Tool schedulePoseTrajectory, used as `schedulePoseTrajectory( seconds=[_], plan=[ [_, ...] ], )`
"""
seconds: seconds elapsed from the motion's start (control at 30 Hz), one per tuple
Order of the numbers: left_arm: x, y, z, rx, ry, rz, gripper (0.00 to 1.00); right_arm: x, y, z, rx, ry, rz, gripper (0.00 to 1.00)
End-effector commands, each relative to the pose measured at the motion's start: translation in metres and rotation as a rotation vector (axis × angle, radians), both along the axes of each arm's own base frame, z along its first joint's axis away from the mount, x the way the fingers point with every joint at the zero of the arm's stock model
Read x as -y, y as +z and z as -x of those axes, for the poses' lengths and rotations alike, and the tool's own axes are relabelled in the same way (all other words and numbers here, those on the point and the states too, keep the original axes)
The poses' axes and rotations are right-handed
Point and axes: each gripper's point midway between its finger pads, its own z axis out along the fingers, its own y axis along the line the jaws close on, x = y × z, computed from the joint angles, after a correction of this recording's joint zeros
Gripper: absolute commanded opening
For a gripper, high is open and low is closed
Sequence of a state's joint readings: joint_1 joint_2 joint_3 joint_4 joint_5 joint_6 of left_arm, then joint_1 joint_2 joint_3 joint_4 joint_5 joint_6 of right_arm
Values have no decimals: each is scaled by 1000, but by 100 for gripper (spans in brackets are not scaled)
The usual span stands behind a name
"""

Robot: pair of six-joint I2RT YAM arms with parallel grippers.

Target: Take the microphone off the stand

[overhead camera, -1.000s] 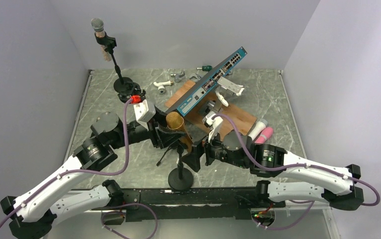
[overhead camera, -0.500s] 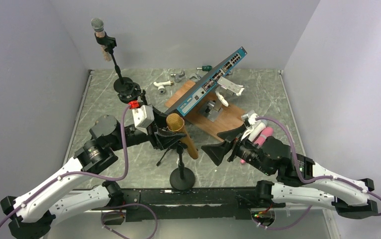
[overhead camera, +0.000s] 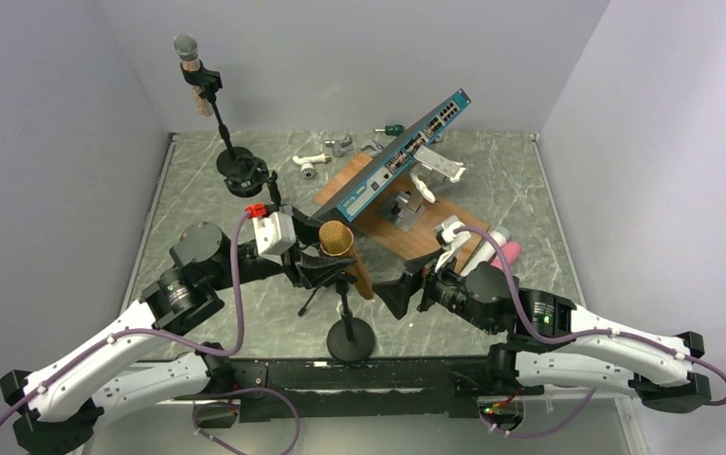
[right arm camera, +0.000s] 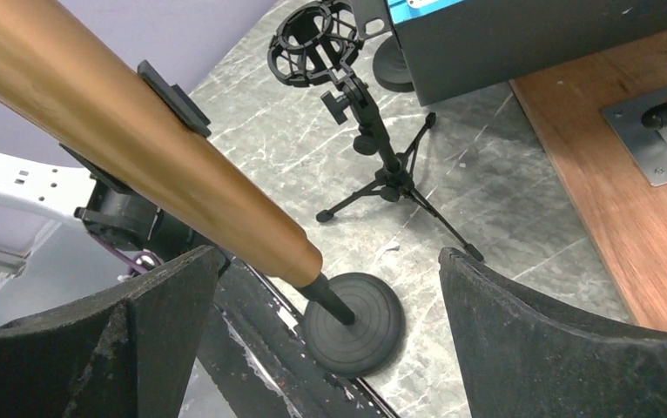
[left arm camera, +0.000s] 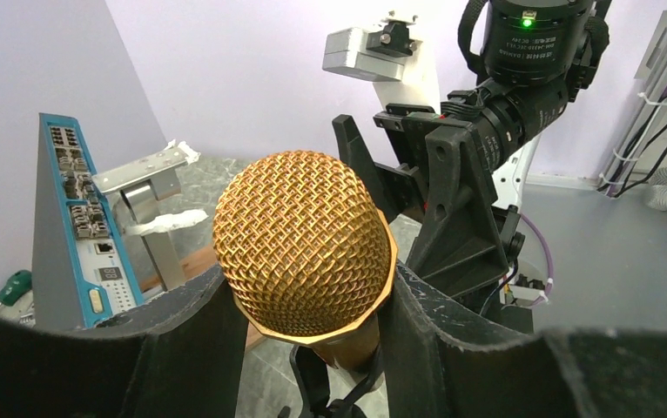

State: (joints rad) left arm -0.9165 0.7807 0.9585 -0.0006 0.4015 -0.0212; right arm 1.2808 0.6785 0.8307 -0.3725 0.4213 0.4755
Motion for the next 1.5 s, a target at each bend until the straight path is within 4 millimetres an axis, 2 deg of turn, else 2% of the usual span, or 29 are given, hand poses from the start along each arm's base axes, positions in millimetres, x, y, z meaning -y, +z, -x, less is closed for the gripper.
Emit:
schedulePoseTrajectory(
  seconds=[0.0, 0.2, 0.37, 0.63, 0.77, 0.8, 0.83, 0.9, 0.93, 0.97, 1.1, 1.2, 1.4, 1.47],
  plan=[
    [-13, 50, -1, 165, 56, 91, 0, 1, 12, -1, 15, -12, -64, 100],
    [-15, 58, -15, 193, 129, 71, 0, 6, 16, 0, 24, -14, -88, 100],
    [-12, 66, -17, 201, 129, 68, 0, 7, 13, 0, 23, -16, -97, 100],
    [11, 25, -17, 67, 48, 11, 0, 10, 11, 0, 12, -26, -87, 100],
    [17, 11, -17, 13, 29, -15, 0, 6, 11, 2, 13, -5, -81, 100],
    [17, 5, -18, -4, 30, -39, 6, 3, 11, 3, 22, 7, -69, 100],
    [16, 1, -18, -15, 34, -54, 21, 0, 11, 2, 31, 16, -52, 100],
    [13, -2, -17, -61, 44, -57, 64, -5, 15, 0, 35, 18, -26, 100],
    [11, -1, -18, -66, 56, -49, 80, -8, 19, 0, 43, 24, -18, 100],
    [8, 1, -18, -72, 68, -38, 87, -13, 23, -1, 54, 37, -7, 100],
    [0, 12, -13, -67, 73, -21, 99, -33, 45, -4, 106, 82, 29, 100],
    [-5, 16, -9, -65, 72, -32, 99, -41, 63, -13, 135, 60, 68, 100],
    [-38, 2, -8, -70, 183, -66, 99, -42, 89, -35, 175, -50, 126, 100],
    [-49, -12, -12, -60, 231, -94, 100, -48, 102, -34, 196, -32, 101, 100]
  ],
)
